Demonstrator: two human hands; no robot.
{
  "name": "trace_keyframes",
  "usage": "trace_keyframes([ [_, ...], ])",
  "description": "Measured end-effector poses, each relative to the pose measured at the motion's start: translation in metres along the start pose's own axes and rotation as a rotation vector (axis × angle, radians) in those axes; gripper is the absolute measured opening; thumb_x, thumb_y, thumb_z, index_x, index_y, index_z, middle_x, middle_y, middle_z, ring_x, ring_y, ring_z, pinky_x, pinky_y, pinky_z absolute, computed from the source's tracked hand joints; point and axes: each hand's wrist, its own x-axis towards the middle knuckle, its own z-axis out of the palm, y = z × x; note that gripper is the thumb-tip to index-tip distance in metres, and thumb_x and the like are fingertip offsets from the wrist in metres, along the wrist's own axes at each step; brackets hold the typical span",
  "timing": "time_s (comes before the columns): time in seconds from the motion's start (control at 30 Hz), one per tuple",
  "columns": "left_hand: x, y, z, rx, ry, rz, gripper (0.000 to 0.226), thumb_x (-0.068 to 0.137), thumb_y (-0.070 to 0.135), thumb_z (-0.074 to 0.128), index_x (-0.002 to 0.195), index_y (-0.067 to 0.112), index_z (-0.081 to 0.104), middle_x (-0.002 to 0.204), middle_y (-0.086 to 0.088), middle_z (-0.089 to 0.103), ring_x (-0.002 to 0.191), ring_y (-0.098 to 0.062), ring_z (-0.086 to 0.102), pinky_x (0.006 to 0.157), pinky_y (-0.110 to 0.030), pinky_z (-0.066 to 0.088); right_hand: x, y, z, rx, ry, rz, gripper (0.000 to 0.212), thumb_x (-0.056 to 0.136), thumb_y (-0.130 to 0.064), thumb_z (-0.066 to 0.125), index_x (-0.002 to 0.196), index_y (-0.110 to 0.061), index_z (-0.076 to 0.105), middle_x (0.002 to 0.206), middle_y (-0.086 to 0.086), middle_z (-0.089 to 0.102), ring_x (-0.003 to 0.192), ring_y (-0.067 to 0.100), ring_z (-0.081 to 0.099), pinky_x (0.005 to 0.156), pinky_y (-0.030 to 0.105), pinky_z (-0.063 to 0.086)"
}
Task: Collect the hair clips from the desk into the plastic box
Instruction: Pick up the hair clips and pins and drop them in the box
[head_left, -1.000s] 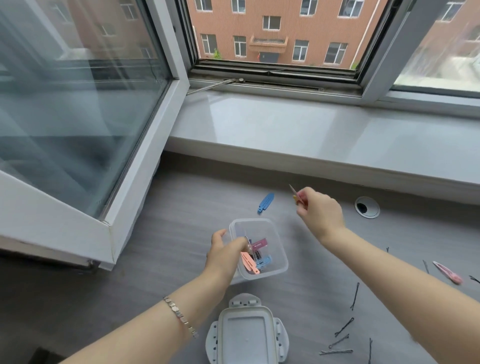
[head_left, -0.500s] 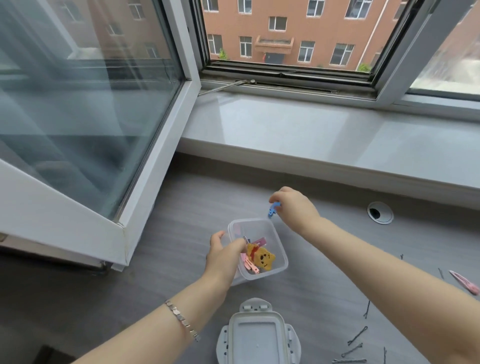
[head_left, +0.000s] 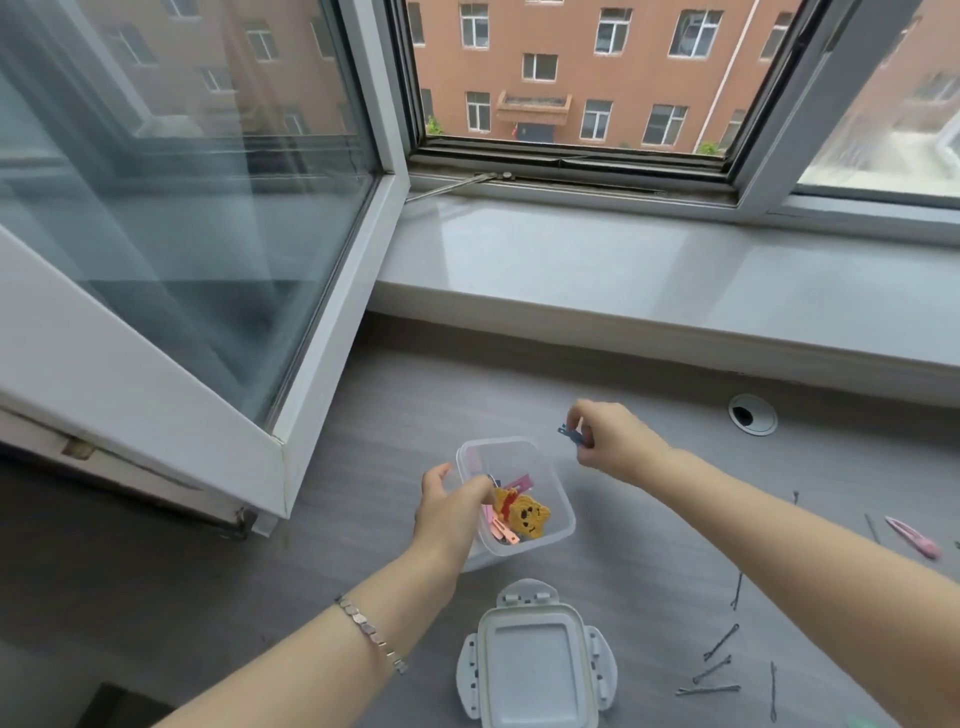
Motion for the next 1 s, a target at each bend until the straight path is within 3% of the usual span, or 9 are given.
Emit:
trace_keyframes([
  [0.1, -0.008, -0.004, 0.003, 0.019, -0.02, 0.003, 0.073, 0.072, 0.017, 0.058, 0.142, 0.02, 0.035, 0.134, -0.015, 0.051, 0.118, -0.031, 0.052, 0.098, -0.042, 0.045, -0.048, -0.025, -0.014, 0.341, 0.251, -0.046, 0.012, 0.078, -0.001, 0.061, 0.085, -0.01, 0.059, 0.067, 0.0, 0.051, 0.059, 0.015, 0.044, 0.055, 0.018, 0.036],
  [0.17, -0.013, -0.008, 0.009, 0.015, -0.053, 0.004, 0.084, 0.061, 0.021, 0.058, 0.142, 0.022, 0.034, 0.132, -0.017, 0.053, 0.118, -0.034, 0.055, 0.101, -0.048, 0.047, -0.076, -0.039, -0.019, 0.424, 0.136, -0.068, 0.016, 0.079, -0.004, 0.065, 0.081, -0.017, 0.057, 0.064, -0.007, 0.051, 0.057, 0.009, 0.047, 0.054, 0.01, 0.04],
  [0.3, -0.024, -0.022, 0.022, 0.025, -0.123, 0.014, 0.093, 0.049, 0.024, 0.055, 0.14, 0.023, 0.036, 0.132, -0.016, 0.053, 0.121, -0.035, 0.054, 0.105, -0.053, 0.043, -0.114, -0.026, -0.012, 0.505, 0.037, 0.002, 0.016, 0.082, -0.011, 0.066, 0.079, -0.024, 0.056, 0.067, -0.009, 0.054, 0.065, 0.011, 0.052, 0.067, 0.022, 0.049],
  [0.43, -0.026, -0.032, 0.029, 0.058, -0.155, 0.021, 0.092, 0.048, 0.028, 0.058, 0.138, 0.026, 0.038, 0.132, -0.014, 0.053, 0.122, -0.036, 0.055, 0.104, -0.054, 0.043, -0.145, 0.028, -0.003, 0.294, 0.166, 0.127, 0.011, 0.085, -0.009, 0.06, 0.085, -0.019, 0.059, 0.068, -0.01, 0.05, 0.06, 0.005, 0.047, 0.059, 0.009, 0.038],
  [0.6, -0.039, -0.044, 0.038, 0.143, -0.177, 0.033, 0.087, 0.054, 0.027, 0.055, 0.139, 0.023, 0.038, 0.133, -0.012, 0.051, 0.122, -0.034, 0.053, 0.104, -0.053, 0.043, -0.187, 0.091, 0.037, -0.256, -0.179, 0.082, 0.025, 0.088, -0.008, 0.051, 0.111, -0.016, 0.06, 0.114, -0.004, 0.057, 0.111, 0.02, 0.05, 0.085, 0.03, 0.043],
  [0.67, -0.044, -0.05, 0.04, 0.167, -0.18, 0.036, 0.083, 0.058, 0.026, 0.055, 0.139, 0.022, 0.039, 0.131, -0.009, 0.05, 0.121, -0.031, 0.051, 0.103, -0.05, 0.043, -0.192, 0.1, 0.049, -0.326, -0.189, -0.056, 0.025, 0.079, 0.001, 0.054, 0.098, -0.012, 0.065, 0.104, 0.002, 0.066, 0.103, 0.025, 0.058, 0.079, 0.035, 0.048],
  [0.77, -0.046, -0.061, 0.043, 0.179, -0.17, 0.033, 0.066, 0.078, 0.018, 0.056, 0.141, 0.021, 0.038, 0.131, -0.007, 0.048, 0.115, -0.028, 0.047, 0.099, -0.045, 0.042, -0.191, 0.104, 0.058, -0.443, -0.134, -0.124, 0.024, 0.057, 0.001, 0.072, 0.074, -0.014, 0.066, 0.075, -0.002, 0.069, 0.077, 0.02, 0.066, 0.056, 0.022, 0.051],
  [0.9, -0.047, -0.071, 0.045, 0.185, -0.152, 0.032, 0.065, 0.08, 0.016, 0.054, 0.142, 0.022, 0.037, 0.138, -0.008, 0.045, 0.125, -0.03, 0.045, 0.107, -0.052, 0.038, -0.185, 0.101, 0.065, -0.532, -0.236, -0.052, 0.03, 0.085, 0.006, 0.042, 0.112, -0.004, 0.052, 0.116, 0.013, 0.057, 0.112, 0.027, 0.05, 0.085, 0.037, 0.045],
  [1.0, -0.049, -0.077, 0.046, 0.172, -0.144, 0.032, 0.065, 0.08, 0.015, 0.054, 0.143, 0.021, 0.036, 0.138, -0.005, 0.042, 0.124, -0.029, 0.041, 0.108, -0.052, 0.036, -0.185, 0.097, 0.065, -0.371, -0.23, 0.097, 0.028, 0.088, 0.001, 0.039, 0.111, -0.003, 0.053, 0.118, 0.015, 0.054, 0.111, 0.029, 0.05, 0.078, 0.035, 0.038],
])
